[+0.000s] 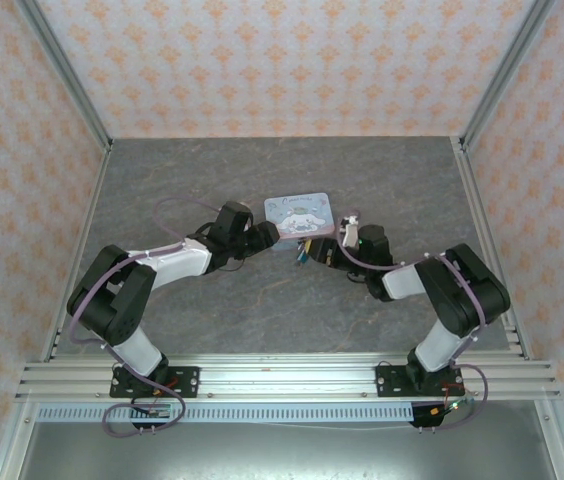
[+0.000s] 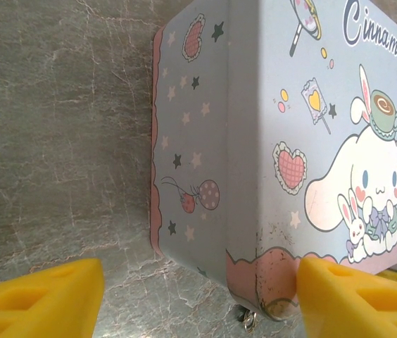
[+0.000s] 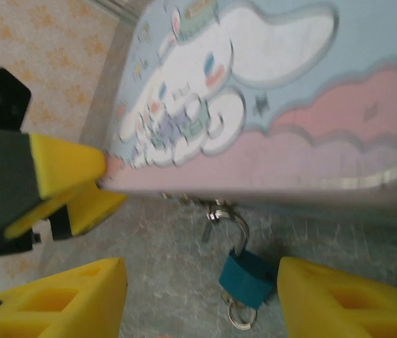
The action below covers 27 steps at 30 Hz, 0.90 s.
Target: Unlock the padlock with the key
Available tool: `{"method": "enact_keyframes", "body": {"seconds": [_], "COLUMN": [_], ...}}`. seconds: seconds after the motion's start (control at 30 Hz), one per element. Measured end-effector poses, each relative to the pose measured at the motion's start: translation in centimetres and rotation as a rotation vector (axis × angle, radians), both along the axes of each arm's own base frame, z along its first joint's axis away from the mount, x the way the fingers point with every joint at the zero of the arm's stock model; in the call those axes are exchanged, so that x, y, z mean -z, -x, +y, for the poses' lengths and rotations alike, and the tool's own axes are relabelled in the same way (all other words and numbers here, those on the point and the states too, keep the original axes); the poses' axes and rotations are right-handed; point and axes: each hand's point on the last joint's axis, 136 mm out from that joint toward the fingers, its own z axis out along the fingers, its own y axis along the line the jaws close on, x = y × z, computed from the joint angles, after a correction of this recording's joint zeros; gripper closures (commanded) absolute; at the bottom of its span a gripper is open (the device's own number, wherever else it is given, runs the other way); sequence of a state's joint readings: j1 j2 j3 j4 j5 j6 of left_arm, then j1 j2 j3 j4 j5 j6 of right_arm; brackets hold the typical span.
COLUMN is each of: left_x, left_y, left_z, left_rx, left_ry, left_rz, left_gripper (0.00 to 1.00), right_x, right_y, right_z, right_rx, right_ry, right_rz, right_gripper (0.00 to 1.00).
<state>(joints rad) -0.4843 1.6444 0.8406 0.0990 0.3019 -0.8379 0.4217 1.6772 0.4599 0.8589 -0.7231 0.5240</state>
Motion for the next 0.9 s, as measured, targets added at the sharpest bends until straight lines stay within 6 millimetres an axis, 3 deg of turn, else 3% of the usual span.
{"method": "enact_keyframes", "body": {"seconds": [0.2, 0.53, 0.9], "left_x": [0.0, 0.0, 0.0], "left_y": [0.0, 0.0, 0.0], "left_z": [0.0, 0.0, 0.0], "left_rx": [-0.001, -0.002, -0.002], "left_ry": [0.001, 0.001, 0.001], "left_rz": [0.001, 0.002, 0.002], "left_gripper": [0.29, 0.28, 0.28], "right_x": [2.0, 2.6, 2.5], "right_y": [0.6, -0.1, -1.5], "right_z": [1.0, 1.4, 1.0], "right_rx": [-0.028, -0.019, 0.022], "right_ry": [-0.004, -0.014, -0.006], "right_rz": [0.042, 0.044, 0.028], "right_gripper": [0.52, 0.63, 0.64]}}
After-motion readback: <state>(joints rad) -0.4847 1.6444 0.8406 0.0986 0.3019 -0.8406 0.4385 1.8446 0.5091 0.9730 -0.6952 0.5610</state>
